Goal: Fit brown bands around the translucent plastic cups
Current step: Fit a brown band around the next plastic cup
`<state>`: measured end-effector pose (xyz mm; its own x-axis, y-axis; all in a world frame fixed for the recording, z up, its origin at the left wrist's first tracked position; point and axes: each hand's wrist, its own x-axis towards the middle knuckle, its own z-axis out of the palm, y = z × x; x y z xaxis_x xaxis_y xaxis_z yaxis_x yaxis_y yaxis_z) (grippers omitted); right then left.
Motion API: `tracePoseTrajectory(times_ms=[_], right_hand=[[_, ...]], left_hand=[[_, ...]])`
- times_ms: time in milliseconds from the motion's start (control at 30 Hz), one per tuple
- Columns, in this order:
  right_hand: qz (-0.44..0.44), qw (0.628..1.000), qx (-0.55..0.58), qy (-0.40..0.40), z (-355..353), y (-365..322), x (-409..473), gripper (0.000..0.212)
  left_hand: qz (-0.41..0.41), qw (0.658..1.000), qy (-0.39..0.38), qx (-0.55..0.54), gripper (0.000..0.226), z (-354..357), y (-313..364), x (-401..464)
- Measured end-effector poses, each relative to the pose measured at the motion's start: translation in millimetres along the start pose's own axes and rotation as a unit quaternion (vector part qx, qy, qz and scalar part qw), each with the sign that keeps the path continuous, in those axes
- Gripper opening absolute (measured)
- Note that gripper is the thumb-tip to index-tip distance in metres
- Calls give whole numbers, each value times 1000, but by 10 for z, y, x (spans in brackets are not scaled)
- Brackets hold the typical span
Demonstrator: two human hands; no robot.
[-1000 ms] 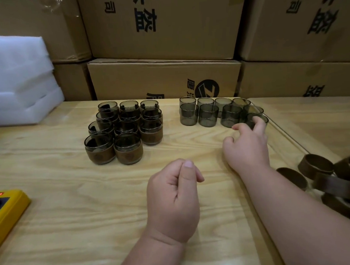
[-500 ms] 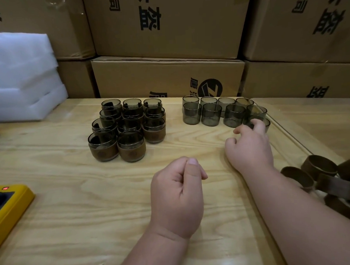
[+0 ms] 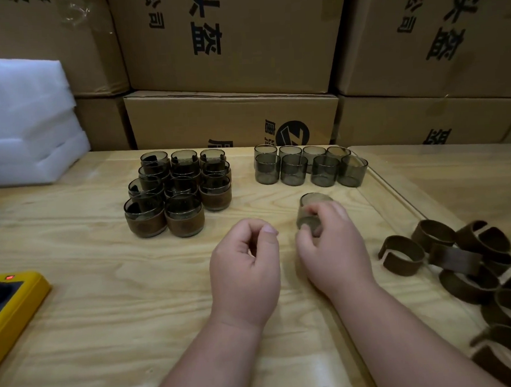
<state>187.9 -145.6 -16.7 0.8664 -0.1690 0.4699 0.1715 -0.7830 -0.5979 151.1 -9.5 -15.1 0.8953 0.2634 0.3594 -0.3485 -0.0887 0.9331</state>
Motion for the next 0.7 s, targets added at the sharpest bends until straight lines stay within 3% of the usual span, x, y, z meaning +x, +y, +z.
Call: tracePoseTrajectory(times_ms=[100,300,400,533,600,700], right_hand=[[-9,998,56,13,-40,-66,-175,27],[51,977,209,10,-126,-70,-343,16],[63,952,300,12,-158,-99,-375,11],[83,906,415,5,-216,-113,-444,14],[88,889,448,24,-257,-109,-470,18],[106,880,457,79,-318,-68,-436,23]], left_hand=[[-37,997,-42,48,32,10,-44,43],[-91,977,-166,96,73,10,-67,49],[-96,961,-210,152,92,-8,-35,28],[-79,944,-215,236,112,-2,12,-3],[-68,939,-208,266,106,1,29,-19],[-61,944,-186,266,76,22,5,-23]])
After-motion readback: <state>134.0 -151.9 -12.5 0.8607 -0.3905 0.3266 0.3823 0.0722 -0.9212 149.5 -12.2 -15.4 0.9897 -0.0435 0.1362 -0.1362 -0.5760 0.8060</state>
